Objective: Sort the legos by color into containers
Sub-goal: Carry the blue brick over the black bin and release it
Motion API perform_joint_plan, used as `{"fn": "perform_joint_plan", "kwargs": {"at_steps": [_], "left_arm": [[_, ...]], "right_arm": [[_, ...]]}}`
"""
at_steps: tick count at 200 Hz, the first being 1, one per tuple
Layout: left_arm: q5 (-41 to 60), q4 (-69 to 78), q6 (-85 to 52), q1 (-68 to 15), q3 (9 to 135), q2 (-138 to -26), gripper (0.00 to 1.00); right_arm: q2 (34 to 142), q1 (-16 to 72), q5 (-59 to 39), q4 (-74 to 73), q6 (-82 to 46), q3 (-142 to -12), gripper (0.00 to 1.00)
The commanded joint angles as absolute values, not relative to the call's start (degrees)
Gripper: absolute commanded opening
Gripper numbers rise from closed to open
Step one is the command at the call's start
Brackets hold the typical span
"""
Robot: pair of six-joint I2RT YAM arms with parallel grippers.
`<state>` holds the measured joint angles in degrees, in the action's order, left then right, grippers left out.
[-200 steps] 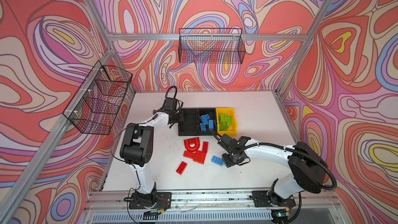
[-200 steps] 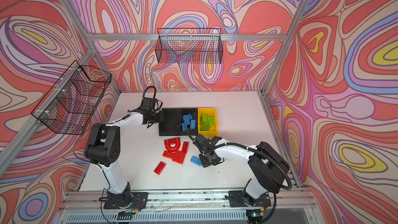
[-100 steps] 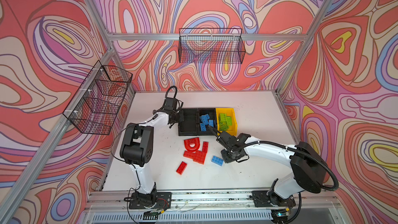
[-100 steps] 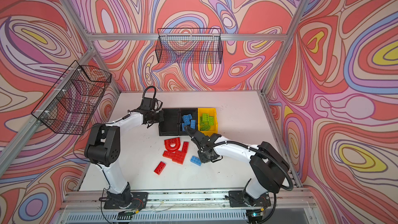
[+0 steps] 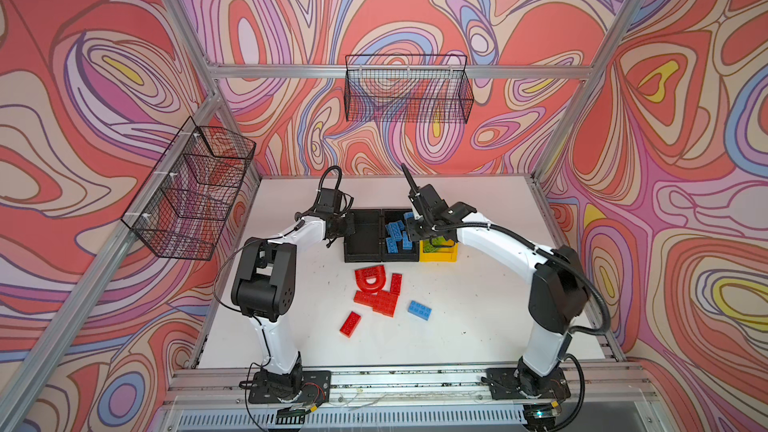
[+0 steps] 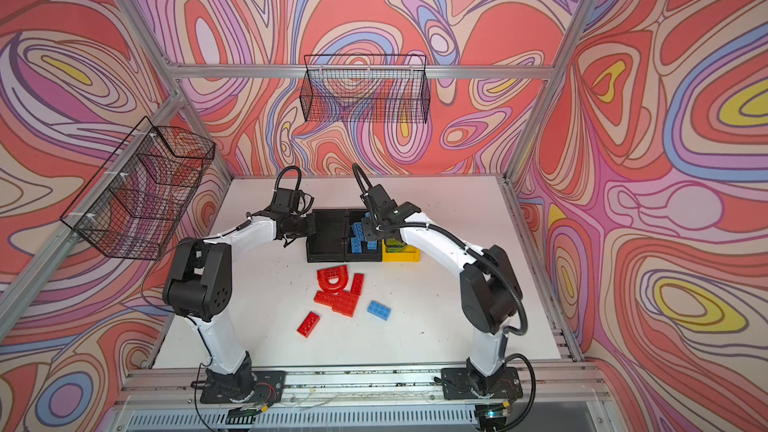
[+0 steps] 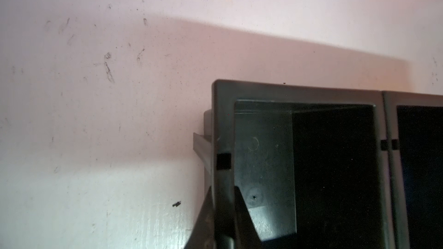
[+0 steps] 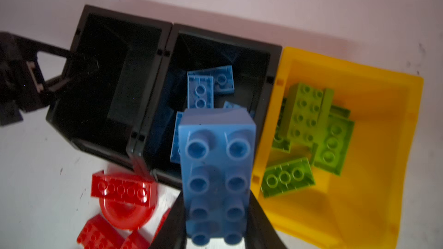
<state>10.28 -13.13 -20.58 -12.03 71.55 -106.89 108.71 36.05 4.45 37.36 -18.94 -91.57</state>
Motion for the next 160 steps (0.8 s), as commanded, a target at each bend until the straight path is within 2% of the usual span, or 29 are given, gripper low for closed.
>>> {"fn": "perform_joint_plan", "kwargs": {"at_steps": [1,25,62,85,115,160], "left_arm": [[11.92,-11.28,-20.99,-12.04,71.6,-104.16,0.0],[11.81,-11.51,-20.97,-12.04,71.94,-104.19,0.0],[11.54,-11.86,-20.75,-12.02,72.07,-104.07,0.0],[11.34,-12.07,-20.65,-12.04,72.22,-104.12,0.0],[10.95,-12.13,-20.41,-12.04,72.07,-103.63,0.0],[10.95,-12.13,-20.22,-12.04,72.29,-104.15,0.0]], "right_arm": [[113.94,34.71,5.4,35.96,-16.25,-95.33,0.35],[117.18,33.92,4.57,34.06,-15.46,-98.0,0.4],[118.36,33.84,4.92,34.45,-14.51,-99.64,0.61],[115.47,33.84,4.46,35.39,-13.3,-98.33,0.64],[106.82,33.84,0.81,37.21,-10.72,-89.66,0.66],[90.3,35.48,-6.12,38.89,-11.86,-67.58,0.7]]}}
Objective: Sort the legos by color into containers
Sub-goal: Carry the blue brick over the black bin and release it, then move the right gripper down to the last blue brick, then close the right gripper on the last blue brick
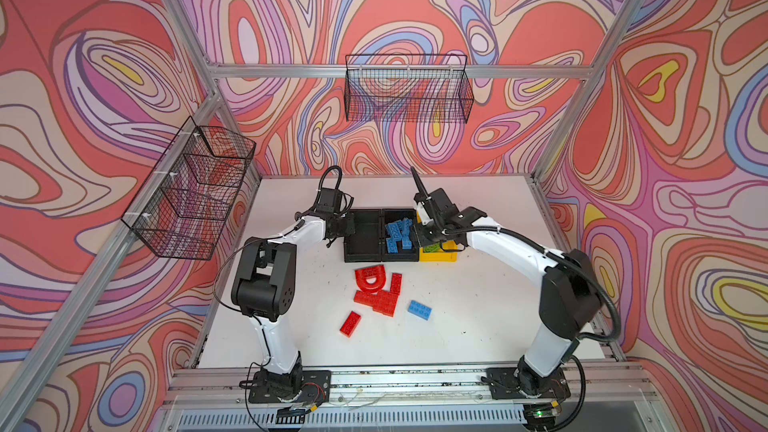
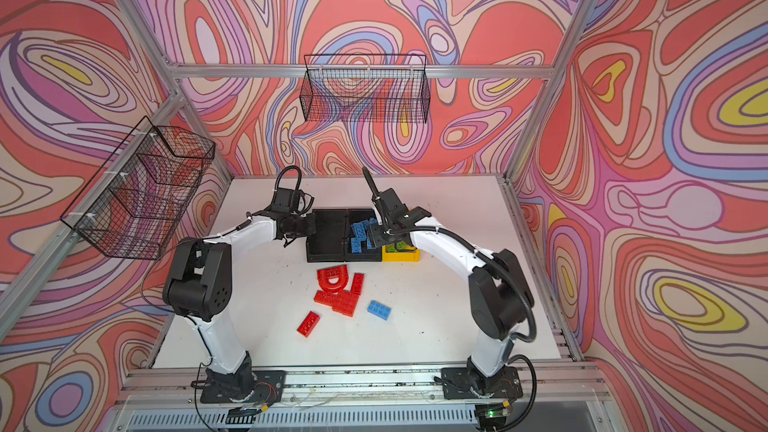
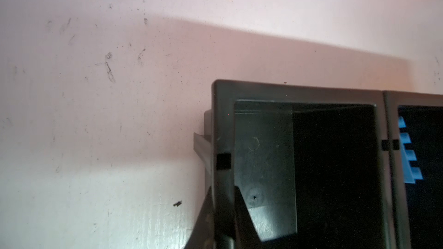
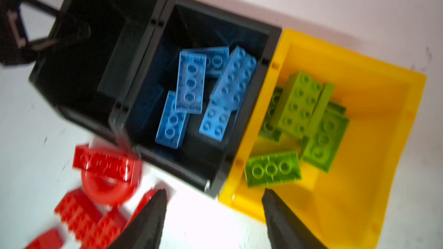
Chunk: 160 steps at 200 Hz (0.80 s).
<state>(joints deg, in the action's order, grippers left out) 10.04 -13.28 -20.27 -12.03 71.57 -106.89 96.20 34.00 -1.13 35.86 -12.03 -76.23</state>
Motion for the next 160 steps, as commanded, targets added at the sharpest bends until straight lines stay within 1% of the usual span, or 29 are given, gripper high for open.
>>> {"fn": "perform_joint_plan", "kwargs": {"at_steps": [1,31,47,67,100,143,160], "left_arm": [[10.97,-12.13,-20.22,-12.04,72.31,-104.15,0.0],[11.17,-12.48,-20.17,-12.04,73.03,-104.97,0.0],[10.86,-12.52,-20.04,-12.04,73.12,-104.97,0.0],[10.71,-12.57,-19.95,-12.04,73.04,-105.05,0.0],[10.74,-12.83,-19.95,-12.04,72.8,-104.34,0.0],[9.79,-13.01,-19.64,-12.04,72.31,-103.45,0.0],[9.85,-12.9,-19.7,-12.04,72.25,-103.56,0.0]], "right_arm": [[90.02,35.54,-6.14,38.96,-11.91,-67.14,0.7],[86.39,40.71,-4.92,42.25,-14.77,-58.68,0.73],[86.02,44.24,-6.19,41.65,-15.93,-55.96,0.73],[86.8,47.27,-7.34,38.93,-16.56,-53.96,0.74],[90.43,48.85,-6.71,36.21,-15.95,-54.29,0.73],[96.16,51.85,-4.9,36.8,-14.0,-56.11,0.69],[96.92,52.42,-3.71,36.44,-14.3,-56.27,0.63]]}}
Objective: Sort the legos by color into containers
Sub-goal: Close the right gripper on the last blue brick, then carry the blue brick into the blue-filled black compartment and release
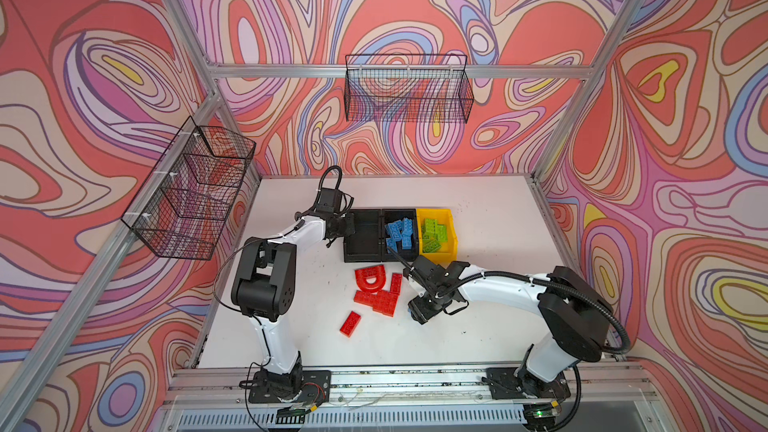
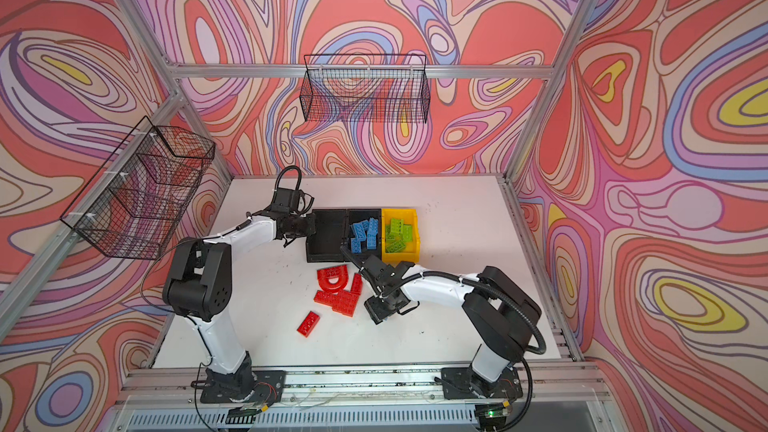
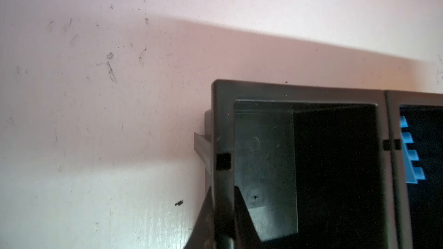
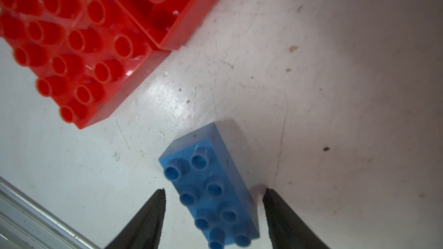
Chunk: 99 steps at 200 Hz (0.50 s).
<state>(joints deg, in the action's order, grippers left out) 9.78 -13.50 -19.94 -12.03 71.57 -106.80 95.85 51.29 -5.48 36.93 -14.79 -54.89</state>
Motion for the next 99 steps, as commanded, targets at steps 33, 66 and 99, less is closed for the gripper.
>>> {"fn": "perform_joint_plan", "kwargs": {"at_steps": [33,66,99], "left_arm": [[9.89,-12.74,-19.63,-12.04,72.24,-103.77,0.0],[10.3,-12.4,-20.04,-12.04,72.16,-104.24,0.0],[10.41,-12.05,-20.12,-12.04,71.89,-104.17,0.0]], "right_arm": [[93.73,52.47,-2.77,35.6,-15.85,-55.89,0.46],[91.37,52.4,-1.09,37.15,-16.36,-57.39,0.35],[88.07,49.05,-2.48,33.92,-17.14,-59.0,0.35]]}}
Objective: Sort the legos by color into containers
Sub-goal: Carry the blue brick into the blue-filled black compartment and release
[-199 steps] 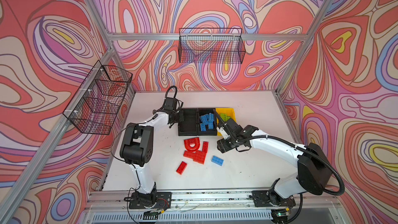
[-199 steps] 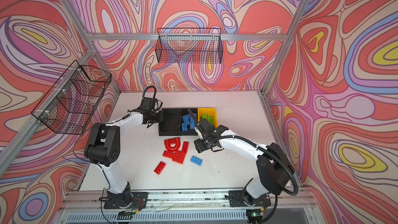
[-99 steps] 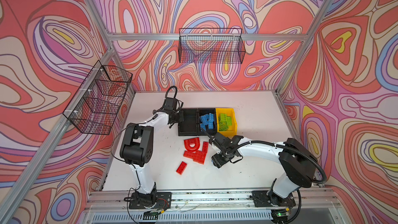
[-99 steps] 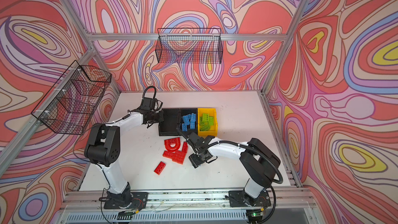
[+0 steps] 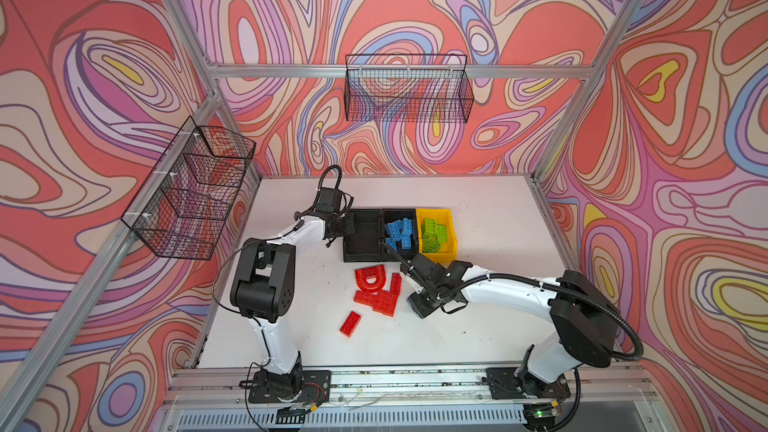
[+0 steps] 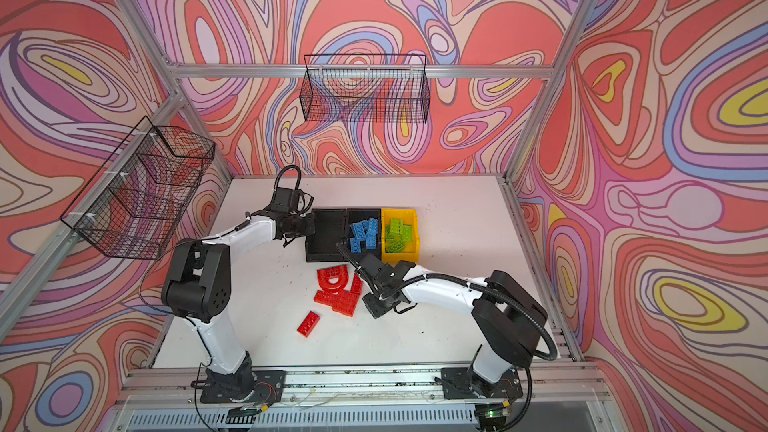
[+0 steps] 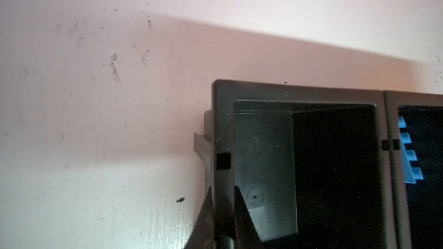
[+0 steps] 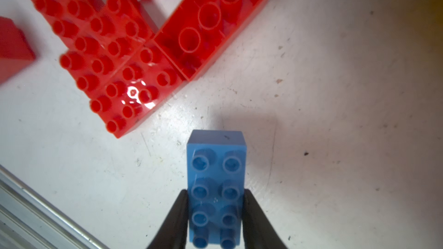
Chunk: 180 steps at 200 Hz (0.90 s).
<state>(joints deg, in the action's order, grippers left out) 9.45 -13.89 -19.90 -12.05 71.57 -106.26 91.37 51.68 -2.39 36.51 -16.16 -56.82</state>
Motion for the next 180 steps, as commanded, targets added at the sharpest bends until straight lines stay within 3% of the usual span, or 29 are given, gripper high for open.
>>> {"fn": "perform_joint_plan", "kwargs": {"at_steps": [1,44,131,161,180], "left_arm": [[10.43,-12.04,-20.17,-12.04,71.89,-104.16,0.0],[11.63,-11.27,-21.1,-12.04,71.72,-104.61,0.0],[12.76,-9.91,-22.9,-12.05,71.37,-104.78,0.0],[12.2,-10.02,-22.68,-12.07,71.28,-104.2,0.0],[11.99,-10.11,-22.53,-12.04,71.41,-103.92,0.0]], "right_arm": [[87.98,48.87,-2.6,33.83,-17.14,-59.07,0.35],[91.03,39.58,-4.02,28.85,-16.36,-68.06,0.35],[116.02,33.01,-4.78,28.26,-17.14,-95.57,0.41],[117.43,33.02,-4.52,29.07,-16.96,-97.48,0.54],[114.7,32.26,-2.51,29.88,-16.38,-96.33,0.57]]}}
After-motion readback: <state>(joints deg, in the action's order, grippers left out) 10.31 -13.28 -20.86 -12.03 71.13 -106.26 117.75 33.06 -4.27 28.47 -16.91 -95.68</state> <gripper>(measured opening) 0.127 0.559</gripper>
